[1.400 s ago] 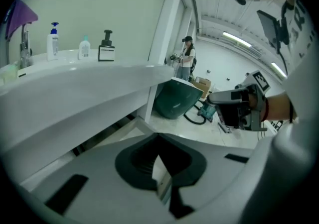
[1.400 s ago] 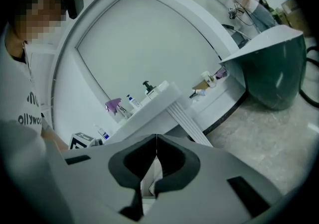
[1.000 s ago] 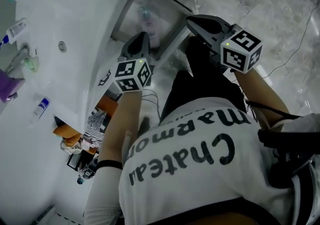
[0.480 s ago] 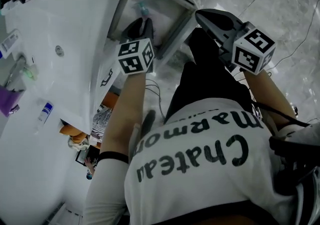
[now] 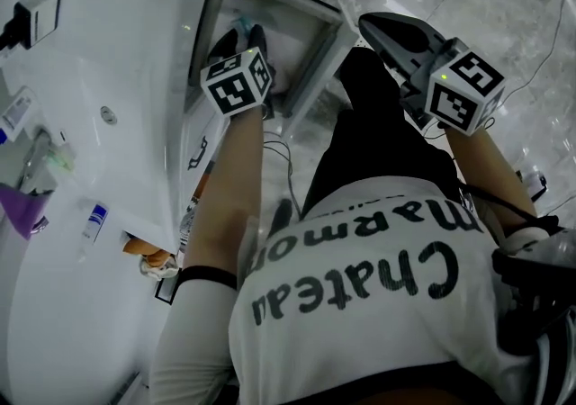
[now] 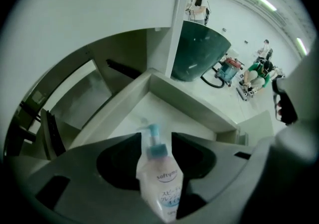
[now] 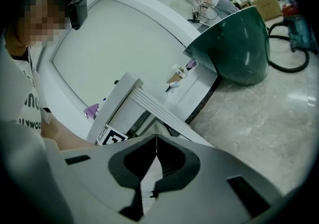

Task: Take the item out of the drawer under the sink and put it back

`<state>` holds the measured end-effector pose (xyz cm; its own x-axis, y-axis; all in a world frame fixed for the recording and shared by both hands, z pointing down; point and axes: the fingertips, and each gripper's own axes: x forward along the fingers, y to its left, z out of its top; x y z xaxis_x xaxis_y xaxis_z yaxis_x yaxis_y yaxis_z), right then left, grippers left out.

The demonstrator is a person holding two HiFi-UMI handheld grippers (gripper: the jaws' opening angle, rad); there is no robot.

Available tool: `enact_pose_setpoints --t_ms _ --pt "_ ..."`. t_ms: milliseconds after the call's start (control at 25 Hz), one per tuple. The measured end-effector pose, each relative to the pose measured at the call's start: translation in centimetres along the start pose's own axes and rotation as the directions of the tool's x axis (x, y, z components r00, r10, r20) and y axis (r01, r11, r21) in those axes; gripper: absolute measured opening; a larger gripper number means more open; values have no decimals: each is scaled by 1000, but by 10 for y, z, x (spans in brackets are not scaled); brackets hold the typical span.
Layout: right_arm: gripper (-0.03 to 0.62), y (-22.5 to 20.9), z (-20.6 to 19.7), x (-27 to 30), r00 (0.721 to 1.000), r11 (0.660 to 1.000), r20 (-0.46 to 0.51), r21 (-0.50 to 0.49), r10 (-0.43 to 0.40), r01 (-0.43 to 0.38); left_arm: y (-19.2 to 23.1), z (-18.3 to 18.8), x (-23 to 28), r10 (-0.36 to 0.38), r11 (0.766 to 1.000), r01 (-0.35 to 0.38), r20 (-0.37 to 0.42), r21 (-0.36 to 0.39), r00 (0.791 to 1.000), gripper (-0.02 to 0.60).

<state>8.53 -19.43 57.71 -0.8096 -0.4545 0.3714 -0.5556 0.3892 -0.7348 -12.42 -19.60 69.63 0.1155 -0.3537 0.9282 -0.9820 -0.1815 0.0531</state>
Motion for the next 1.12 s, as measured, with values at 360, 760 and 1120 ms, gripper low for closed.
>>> enact_pose_setpoints --t_ms 360,760,1120 --pt "12 -8 0 -4 1000 1000 8 3 -22 22 2 -11 23 30 999 -28 -43 37 999 167" --pt "12 -13 -9 -15 1000 1000 -4 6 -27 27 9 -14 28 87 996 -86 -20 30 996 160" --pt "12 -7 -7 -22 1000 1000 5 -20 -7 7 -9 -11 17 53 995 -55 30 82 998 138"
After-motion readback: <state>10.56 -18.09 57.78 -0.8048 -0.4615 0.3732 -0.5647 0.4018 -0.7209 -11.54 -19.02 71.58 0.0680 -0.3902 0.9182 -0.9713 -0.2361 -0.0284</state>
